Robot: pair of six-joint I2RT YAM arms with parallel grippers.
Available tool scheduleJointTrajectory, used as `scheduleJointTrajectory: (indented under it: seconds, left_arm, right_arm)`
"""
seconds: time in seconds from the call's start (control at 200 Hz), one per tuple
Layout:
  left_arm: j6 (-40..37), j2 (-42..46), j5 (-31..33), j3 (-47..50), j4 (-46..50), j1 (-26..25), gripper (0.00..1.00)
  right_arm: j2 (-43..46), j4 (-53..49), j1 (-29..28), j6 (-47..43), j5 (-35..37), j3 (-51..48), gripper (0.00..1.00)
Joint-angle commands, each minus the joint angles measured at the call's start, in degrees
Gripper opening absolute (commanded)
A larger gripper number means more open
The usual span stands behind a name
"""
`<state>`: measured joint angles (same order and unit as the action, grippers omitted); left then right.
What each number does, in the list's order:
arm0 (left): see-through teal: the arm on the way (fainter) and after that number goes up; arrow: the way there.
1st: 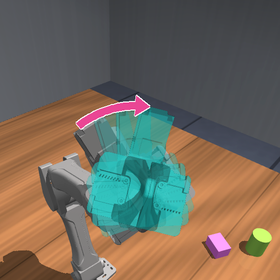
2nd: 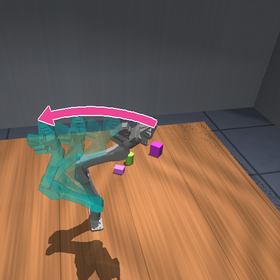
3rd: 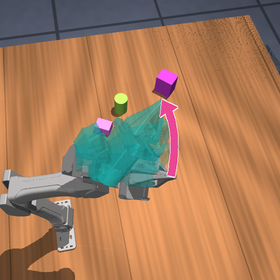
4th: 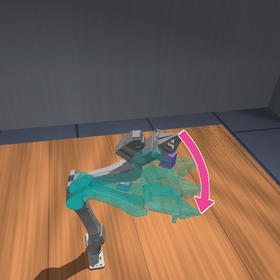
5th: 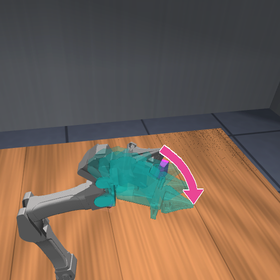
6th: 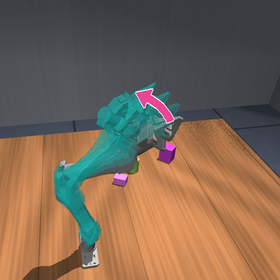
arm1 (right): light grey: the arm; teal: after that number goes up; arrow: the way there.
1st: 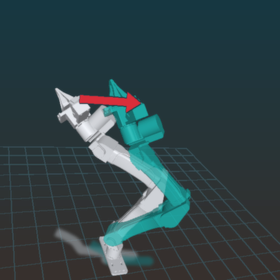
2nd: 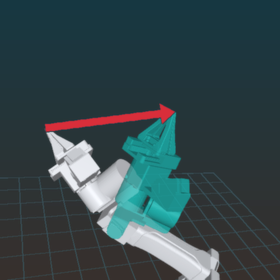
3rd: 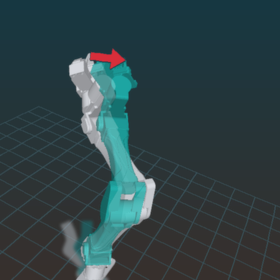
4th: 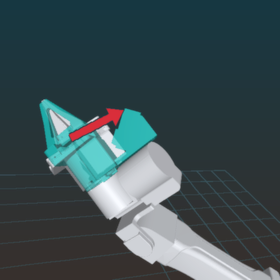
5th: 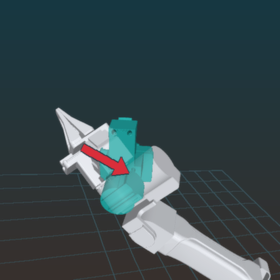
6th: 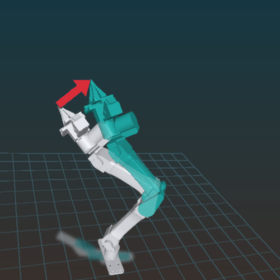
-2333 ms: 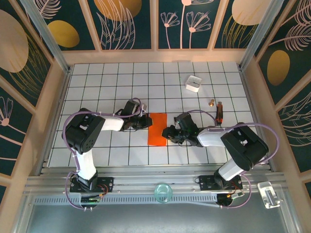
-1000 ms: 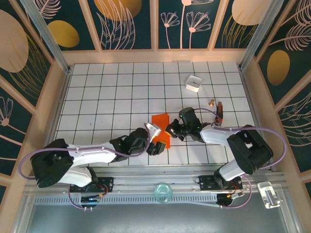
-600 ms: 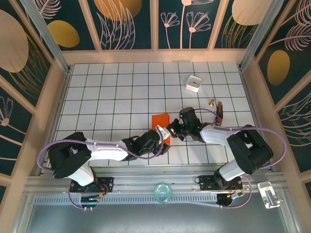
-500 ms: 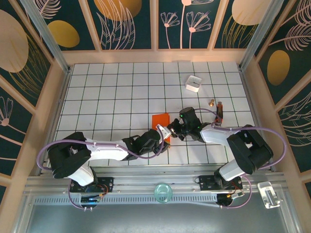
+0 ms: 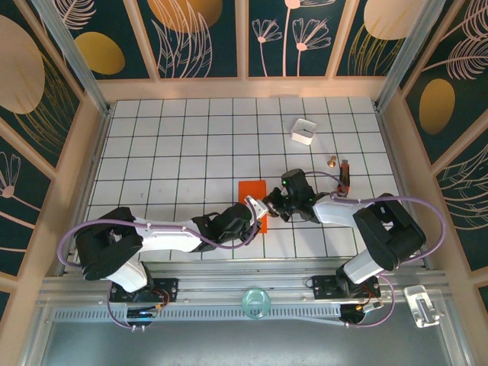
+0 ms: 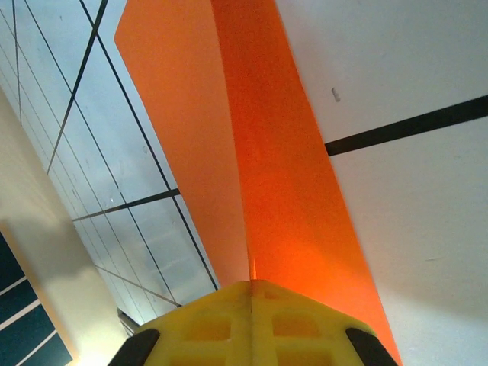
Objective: Fold a paper plane with a square sheet of paper (pick it up from the middle)
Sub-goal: Fold the triangle at the bottom-center of the table.
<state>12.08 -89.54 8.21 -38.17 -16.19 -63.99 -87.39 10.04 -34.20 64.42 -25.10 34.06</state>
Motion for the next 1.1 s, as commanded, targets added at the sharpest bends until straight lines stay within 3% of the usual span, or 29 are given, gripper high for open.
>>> scheduleJointTrajectory:
  seconds: [0.0,0.1,0.18,0.32,0.455,0.57,1.096]
  left_arm:
    - [1.25,0.80,-1.00,-0.88,0.24,-0.17,0.00]
    - [2.49,1.16,-1.59,-0.20,-0.22,-0.08,0.00]
    - [3.99,1.39,-3.40,0.57,-1.37,0.34,0.00]
    - [8.95,0.71,-11.39,1.55,-4.03,2.83,0.00]
    - [13.66,0.90,-18.72,3.30,-8.47,5.50,0.00]
    - [16.18,0.63,-22.83,4.12,-11.50,6.57,0.00]
    - [20.41,-3.56,-29.49,4.35,-16.59,9.45,0.00]
  right_arm:
    - [-0.67,-0.63,1.12,-1.91,0.14,0.65,0.00]
    - [-0.37,-1.48,1.57,-3.29,0.14,1.20,0.02]
    - [0.34,-2.61,2.25,-4.92,-0.18,1.68,0.12]
    - [3.99,-8.70,4.51,-11.69,-0.21,3.43,0.26]
    - [8.34,-14.90,8.24,-18.17,1.54,4.41,0.31]
    - [8.03,-11.25,8.97,-20.80,-1.02,5.78,0.31]
    - [-14.15,-8.04,7.74,-31.38,-5.66,17.09,0.19]
